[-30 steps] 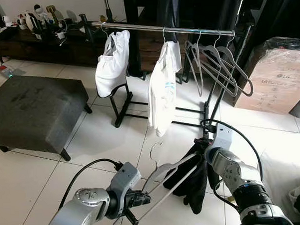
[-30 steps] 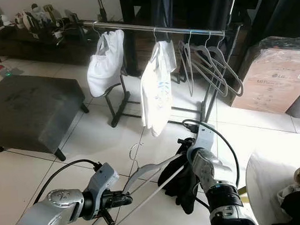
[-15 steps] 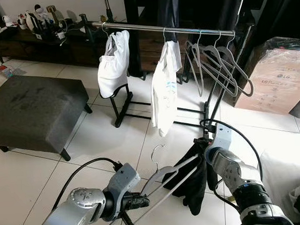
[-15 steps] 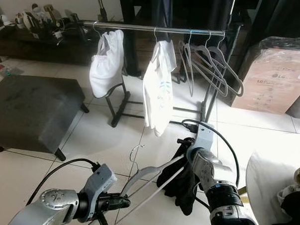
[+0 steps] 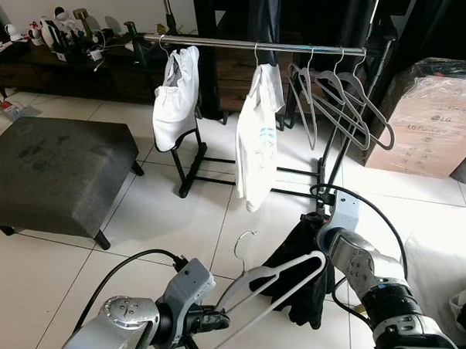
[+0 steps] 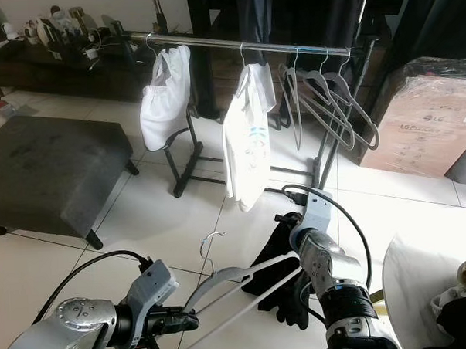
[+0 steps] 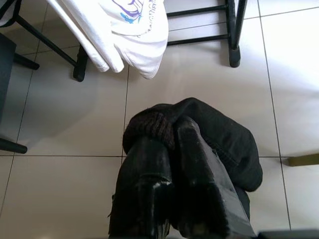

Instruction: Hang hanger

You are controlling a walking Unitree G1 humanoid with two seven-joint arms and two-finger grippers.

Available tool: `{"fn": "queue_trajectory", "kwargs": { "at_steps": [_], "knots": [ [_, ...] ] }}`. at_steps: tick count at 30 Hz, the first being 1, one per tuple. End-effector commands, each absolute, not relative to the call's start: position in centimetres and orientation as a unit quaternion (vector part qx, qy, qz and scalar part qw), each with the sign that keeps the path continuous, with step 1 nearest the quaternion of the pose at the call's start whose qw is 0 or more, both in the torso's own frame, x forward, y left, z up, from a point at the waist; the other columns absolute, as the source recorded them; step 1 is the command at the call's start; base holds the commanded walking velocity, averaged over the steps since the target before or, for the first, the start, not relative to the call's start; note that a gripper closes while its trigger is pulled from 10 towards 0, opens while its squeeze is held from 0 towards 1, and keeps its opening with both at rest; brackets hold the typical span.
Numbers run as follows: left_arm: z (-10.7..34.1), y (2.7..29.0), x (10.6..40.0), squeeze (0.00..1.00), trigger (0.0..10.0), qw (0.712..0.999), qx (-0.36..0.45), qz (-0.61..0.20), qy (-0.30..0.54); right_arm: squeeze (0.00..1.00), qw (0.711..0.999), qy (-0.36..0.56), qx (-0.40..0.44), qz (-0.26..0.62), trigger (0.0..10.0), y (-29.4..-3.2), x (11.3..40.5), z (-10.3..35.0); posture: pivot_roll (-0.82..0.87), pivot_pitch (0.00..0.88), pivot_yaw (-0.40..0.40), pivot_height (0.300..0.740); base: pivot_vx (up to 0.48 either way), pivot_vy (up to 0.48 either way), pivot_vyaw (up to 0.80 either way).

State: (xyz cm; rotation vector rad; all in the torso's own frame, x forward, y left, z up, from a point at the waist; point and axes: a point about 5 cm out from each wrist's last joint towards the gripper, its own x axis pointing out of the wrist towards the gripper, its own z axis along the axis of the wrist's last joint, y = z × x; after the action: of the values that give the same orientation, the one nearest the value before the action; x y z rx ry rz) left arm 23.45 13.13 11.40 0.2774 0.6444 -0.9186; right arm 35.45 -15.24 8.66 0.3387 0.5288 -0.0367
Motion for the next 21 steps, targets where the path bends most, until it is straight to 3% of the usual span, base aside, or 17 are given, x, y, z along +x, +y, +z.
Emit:
{"fn": "queue_trajectory", "kwargs": {
  "at_steps": [1,14,21],
  "knots": [
    [11.8,13.6,24.3,0.00,10.0,0.857,0.141,-0.403,0.288,0.00,0.955,0.248,0.164,-0.012,10.0,-15.0,35.8,9.3,-0.02,0.169,0.006,0.740,0.000,0.000,0.00],
    [11.5,13.3,24.6,0.00,10.0,0.866,0.141,-0.386,0.286,0.00,0.955,0.249,0.163,-0.014,10.0,-15.3,35.7,9.2,-0.02,0.169,0.004,0.740,0.000,0.000,0.00],
    [11.3,13.4,23.3,0.00,10.0,0.838,0.160,-0.417,0.314,0.00,0.954,0.251,0.160,-0.021,10.0,-15.7,35.6,9.0,-0.02,0.170,0.006,0.740,0.000,0.000,0.00]
  ]
}}
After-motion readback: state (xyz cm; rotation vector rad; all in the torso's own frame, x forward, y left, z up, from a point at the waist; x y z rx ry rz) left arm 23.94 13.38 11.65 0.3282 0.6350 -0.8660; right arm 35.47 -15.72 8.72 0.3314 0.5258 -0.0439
